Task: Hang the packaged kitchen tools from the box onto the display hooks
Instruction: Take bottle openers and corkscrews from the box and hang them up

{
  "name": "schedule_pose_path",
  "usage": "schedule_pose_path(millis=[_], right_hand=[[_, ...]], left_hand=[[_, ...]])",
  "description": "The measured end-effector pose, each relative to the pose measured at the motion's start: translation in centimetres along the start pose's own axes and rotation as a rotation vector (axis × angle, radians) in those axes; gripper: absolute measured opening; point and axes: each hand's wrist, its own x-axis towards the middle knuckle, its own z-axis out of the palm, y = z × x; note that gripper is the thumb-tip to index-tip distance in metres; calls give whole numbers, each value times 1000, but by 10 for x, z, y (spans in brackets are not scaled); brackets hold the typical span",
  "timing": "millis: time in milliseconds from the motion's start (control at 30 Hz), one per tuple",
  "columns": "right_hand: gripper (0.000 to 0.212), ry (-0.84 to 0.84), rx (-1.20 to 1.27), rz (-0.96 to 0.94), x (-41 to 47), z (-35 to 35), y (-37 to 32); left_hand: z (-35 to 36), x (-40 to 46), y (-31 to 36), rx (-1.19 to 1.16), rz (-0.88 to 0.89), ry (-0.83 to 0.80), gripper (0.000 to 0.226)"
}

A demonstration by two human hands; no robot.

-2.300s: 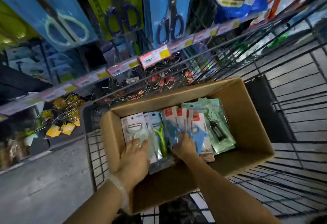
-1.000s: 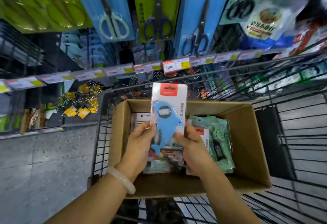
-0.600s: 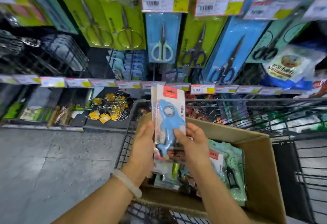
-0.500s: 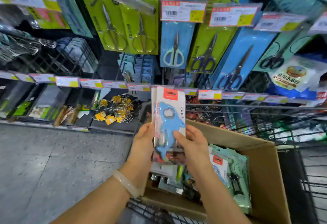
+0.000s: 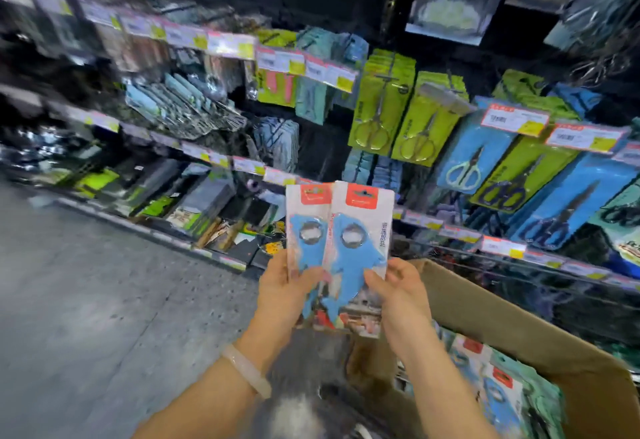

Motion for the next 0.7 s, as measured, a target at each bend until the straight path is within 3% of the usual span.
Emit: schedule_pose_path(millis=[367,700], right_hand=[[43,-217,-114,-190,-69,157,4],[45,-349,-74,-344,-71,271,-23]], left_hand=[[-181,-23,68,-79,246,205,29],[-262,7,131,-160,387,264,30]])
